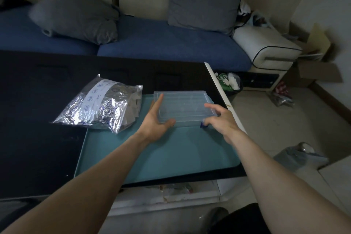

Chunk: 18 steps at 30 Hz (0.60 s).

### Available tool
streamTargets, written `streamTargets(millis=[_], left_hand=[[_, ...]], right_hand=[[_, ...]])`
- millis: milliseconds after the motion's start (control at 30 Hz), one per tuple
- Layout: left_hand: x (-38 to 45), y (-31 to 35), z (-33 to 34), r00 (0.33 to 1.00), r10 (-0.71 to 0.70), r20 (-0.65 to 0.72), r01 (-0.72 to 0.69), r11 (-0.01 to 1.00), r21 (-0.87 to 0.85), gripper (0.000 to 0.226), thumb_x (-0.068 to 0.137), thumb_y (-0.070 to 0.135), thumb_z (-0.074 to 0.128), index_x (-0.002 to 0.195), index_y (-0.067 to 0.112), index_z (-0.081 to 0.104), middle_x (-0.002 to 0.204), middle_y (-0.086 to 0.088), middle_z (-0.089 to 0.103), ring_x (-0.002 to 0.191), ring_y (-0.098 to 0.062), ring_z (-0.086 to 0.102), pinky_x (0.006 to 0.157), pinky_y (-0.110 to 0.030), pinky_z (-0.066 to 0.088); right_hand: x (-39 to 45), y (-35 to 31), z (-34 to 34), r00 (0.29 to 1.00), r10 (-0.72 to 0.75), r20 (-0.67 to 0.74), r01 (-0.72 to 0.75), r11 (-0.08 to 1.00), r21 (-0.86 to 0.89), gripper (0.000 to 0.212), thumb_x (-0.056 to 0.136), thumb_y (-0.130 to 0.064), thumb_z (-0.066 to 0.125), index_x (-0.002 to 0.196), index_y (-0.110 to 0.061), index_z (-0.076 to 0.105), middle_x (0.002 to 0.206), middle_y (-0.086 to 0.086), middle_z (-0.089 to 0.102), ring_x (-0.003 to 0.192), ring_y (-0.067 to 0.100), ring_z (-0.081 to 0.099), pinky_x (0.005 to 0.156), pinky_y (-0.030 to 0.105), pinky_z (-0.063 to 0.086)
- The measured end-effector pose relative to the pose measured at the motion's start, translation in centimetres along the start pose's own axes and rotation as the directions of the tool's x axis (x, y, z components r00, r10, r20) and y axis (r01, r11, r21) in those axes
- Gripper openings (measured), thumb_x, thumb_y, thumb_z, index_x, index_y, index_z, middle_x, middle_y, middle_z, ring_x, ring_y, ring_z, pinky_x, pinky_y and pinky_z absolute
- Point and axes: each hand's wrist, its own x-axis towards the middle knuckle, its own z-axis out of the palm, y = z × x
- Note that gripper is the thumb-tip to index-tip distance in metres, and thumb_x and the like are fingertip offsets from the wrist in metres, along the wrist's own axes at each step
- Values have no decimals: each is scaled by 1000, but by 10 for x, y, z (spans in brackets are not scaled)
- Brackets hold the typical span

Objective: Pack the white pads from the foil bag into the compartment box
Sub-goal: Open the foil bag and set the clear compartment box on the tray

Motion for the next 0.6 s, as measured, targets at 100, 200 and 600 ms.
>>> streamTargets(millis=[100, 200, 600], left_hand=[[-4, 11, -1, 995, -94, 30, 98, 982, -160, 102, 84, 1, 74, 154, 46, 16, 145, 4, 49, 118, -13, 59, 97, -32, 53], [1, 20, 5, 982, -189, -31, 171, 936, -308, 105, 79, -16, 63, 154, 45, 22, 127, 4, 59, 91, -5, 60, 92, -32, 55], [3, 26, 7, 974, -209, -85, 172, 932, -319, 106, 76, -21, 47, 156, 41, 16, 151, -1, 37, 117, -20, 51, 86, -19, 45]], right_hand=[[-2, -1, -3, 1000, 3, 13, -3, 1000, -19, 73, 72, 3, 77, 133, -33, 62, 129, -5, 47, 119, 13, 41, 90, 25, 37], [-3, 0, -6, 999, -20, 36, 22, 998, -51, 75, 70, 0, 84, 135, -33, 62, 125, -6, 50, 120, 15, 46, 94, 26, 42], [-2, 2, -16, 985, -171, 25, 166, 889, -428, 71, 63, -29, 95, 128, -29, 67, 161, 4, 24, 150, 24, 21, 123, 38, 20]])
